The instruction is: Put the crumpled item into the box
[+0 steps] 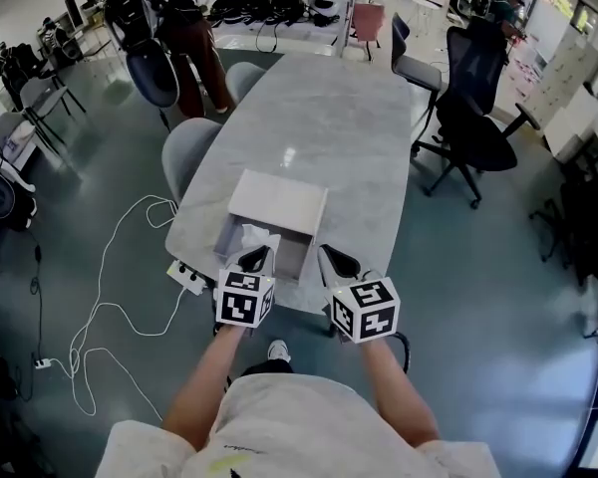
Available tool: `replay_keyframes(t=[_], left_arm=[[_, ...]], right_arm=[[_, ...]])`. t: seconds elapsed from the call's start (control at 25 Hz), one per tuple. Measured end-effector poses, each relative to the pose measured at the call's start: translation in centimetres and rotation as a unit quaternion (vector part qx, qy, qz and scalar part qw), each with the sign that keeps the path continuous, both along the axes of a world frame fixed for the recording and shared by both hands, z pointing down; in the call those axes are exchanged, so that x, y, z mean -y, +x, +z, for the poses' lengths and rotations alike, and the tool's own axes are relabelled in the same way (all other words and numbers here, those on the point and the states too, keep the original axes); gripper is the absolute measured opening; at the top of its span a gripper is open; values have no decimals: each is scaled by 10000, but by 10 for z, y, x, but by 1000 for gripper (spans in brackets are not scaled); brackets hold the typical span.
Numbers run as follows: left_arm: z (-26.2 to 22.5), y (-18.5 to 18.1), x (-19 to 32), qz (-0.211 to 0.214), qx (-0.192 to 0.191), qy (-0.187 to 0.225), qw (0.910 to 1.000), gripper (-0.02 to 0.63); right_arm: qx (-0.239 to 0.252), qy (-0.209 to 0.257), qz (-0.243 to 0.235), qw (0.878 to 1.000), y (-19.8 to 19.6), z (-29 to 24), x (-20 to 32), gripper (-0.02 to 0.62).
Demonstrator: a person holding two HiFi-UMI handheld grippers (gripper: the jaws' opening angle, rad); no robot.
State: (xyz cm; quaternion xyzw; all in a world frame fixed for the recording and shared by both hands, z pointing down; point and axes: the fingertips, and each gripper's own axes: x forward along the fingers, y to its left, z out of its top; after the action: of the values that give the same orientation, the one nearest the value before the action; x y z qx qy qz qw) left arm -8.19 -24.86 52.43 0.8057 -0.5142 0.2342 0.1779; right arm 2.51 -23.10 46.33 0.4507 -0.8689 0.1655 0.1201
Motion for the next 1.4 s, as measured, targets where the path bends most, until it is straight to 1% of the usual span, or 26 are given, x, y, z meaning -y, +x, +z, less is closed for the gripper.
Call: replay_keyframes(t=[0.24, 0.4, 0.72, 0.96, 1.08, 1.28, 1.4], left_arm=[[18, 2, 17, 263, 163, -198, 9993, 17], [32, 4, 26, 455, 338, -392, 9976, 17], [70, 9, 37, 866, 708, -716, 9911, 18], [85, 11, 41, 989, 825, -1000, 9866, 18], [91, 11, 45, 1070, 888, -1027, 9849, 18], [101, 12, 43, 1228, 1151, -1142, 9791, 18], [101, 14, 43, 1236, 1221, -1127, 9783, 20]], right_arm=[[-85, -14, 119, 9999, 1, 4, 9, 5], [-83, -60, 186, 9998, 1, 7, 17, 5], [-77, -164, 299, 9994, 3, 20, 24, 5], [-81, -228, 413, 9989, 7, 24, 31, 5], [-88, -250, 452, 9986, 7, 26, 32, 5], [-79, -299, 504, 9982, 11, 28, 30, 5], [-88, -327, 512, 9981, 13, 28, 28, 5]])
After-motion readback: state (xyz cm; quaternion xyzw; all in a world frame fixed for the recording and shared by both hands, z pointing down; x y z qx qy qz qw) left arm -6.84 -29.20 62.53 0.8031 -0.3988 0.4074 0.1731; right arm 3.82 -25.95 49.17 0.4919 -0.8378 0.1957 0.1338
